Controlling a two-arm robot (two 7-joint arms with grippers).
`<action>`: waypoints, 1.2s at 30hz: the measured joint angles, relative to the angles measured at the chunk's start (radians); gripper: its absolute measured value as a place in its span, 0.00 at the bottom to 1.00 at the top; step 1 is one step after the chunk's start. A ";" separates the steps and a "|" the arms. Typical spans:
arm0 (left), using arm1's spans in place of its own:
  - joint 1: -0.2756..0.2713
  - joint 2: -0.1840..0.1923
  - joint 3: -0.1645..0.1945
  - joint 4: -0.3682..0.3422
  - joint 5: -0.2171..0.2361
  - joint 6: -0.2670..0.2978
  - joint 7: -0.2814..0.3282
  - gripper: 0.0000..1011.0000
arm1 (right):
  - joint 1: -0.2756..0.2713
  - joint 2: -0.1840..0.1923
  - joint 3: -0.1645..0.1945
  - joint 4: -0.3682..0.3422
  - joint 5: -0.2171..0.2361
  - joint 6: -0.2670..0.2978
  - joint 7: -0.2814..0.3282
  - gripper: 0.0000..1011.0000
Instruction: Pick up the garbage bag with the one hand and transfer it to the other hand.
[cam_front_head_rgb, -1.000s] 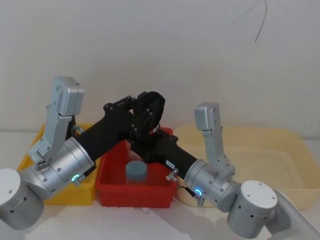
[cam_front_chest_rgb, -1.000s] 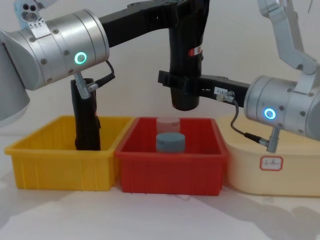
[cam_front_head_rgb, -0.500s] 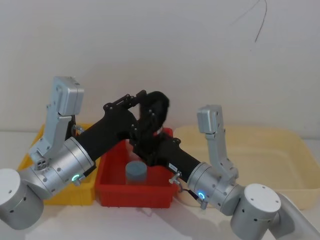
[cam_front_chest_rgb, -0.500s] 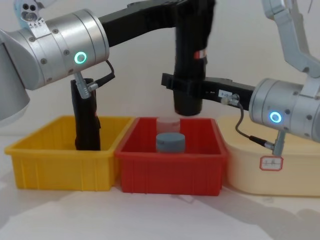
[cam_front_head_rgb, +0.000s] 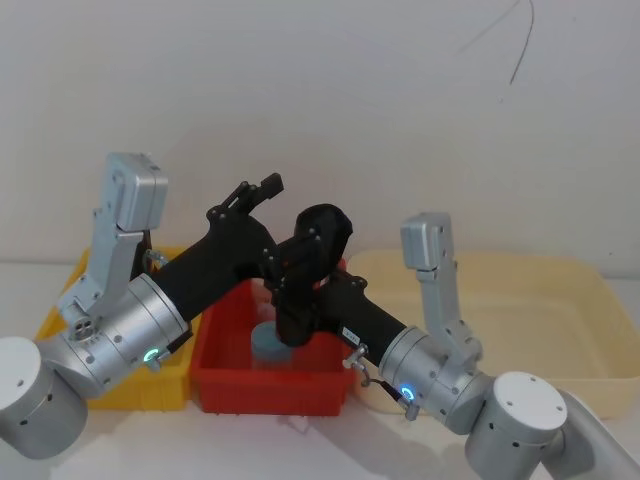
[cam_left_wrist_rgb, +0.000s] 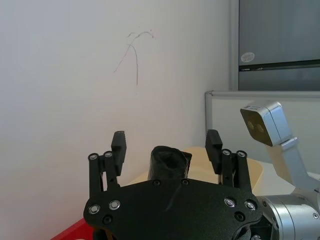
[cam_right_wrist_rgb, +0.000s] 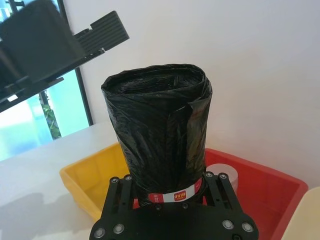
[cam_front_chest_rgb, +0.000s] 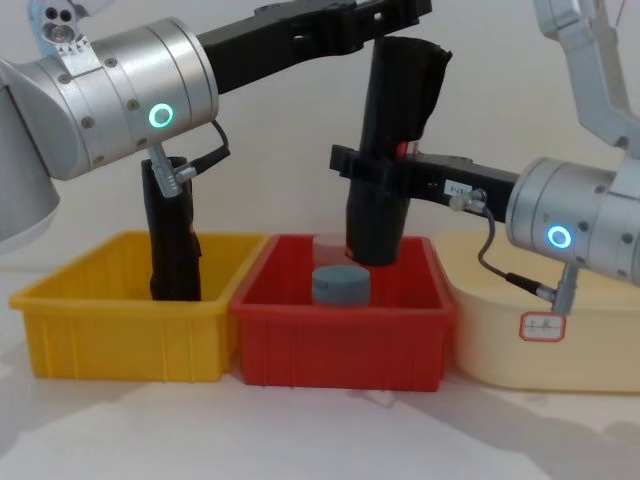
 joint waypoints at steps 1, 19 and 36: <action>0.000 0.000 0.000 0.000 0.000 0.000 0.000 0.94 | -0.001 0.000 0.003 0.000 0.000 -0.002 -0.001 0.60; 0.000 0.000 0.000 0.000 0.000 0.000 0.000 0.99 | -0.014 0.019 0.086 0.012 0.015 -0.033 -0.042 0.60; 0.000 0.000 0.000 0.000 0.000 0.000 0.000 0.99 | -0.045 0.085 0.238 -0.015 0.032 -0.035 -0.139 0.64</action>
